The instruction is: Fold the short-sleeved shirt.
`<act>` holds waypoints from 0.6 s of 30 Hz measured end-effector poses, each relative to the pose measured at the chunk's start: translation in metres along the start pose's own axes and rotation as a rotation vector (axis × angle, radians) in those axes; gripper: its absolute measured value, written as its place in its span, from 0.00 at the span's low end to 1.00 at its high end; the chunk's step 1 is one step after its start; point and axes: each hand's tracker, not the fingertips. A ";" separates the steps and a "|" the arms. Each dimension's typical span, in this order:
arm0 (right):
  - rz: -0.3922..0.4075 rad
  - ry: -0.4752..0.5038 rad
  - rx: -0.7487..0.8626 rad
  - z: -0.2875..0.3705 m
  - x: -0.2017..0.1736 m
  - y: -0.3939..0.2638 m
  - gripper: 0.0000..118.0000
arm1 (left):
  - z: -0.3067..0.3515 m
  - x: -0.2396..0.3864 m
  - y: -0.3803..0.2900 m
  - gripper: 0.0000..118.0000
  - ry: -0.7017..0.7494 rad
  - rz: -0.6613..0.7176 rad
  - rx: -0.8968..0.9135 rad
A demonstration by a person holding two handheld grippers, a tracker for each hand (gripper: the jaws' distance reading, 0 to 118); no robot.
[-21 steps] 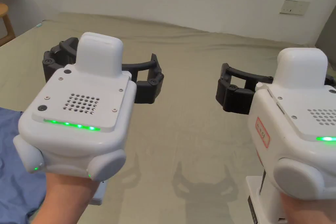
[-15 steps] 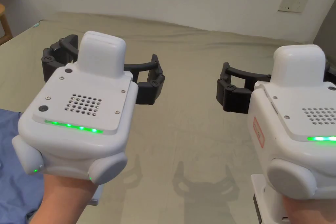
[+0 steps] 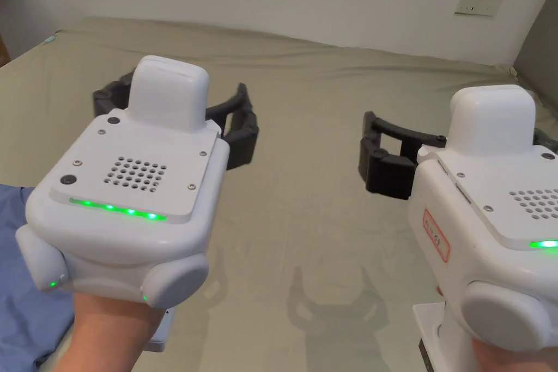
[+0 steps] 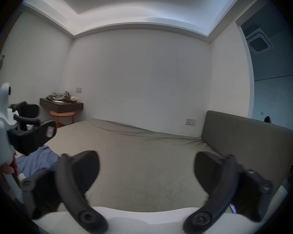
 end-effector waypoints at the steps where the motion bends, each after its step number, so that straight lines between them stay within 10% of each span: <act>1: -0.002 0.001 0.002 0.000 0.000 0.000 0.22 | -0.002 0.001 -0.001 0.21 0.007 0.003 -0.016; 2: -0.002 -0.013 0.002 -0.001 -0.001 0.001 0.01 | -0.004 0.002 -0.001 0.08 0.020 0.003 -0.039; 18: 0.044 -0.063 -0.011 -0.002 0.000 -0.012 0.01 | -0.001 0.003 0.002 0.00 -0.048 -0.002 -0.036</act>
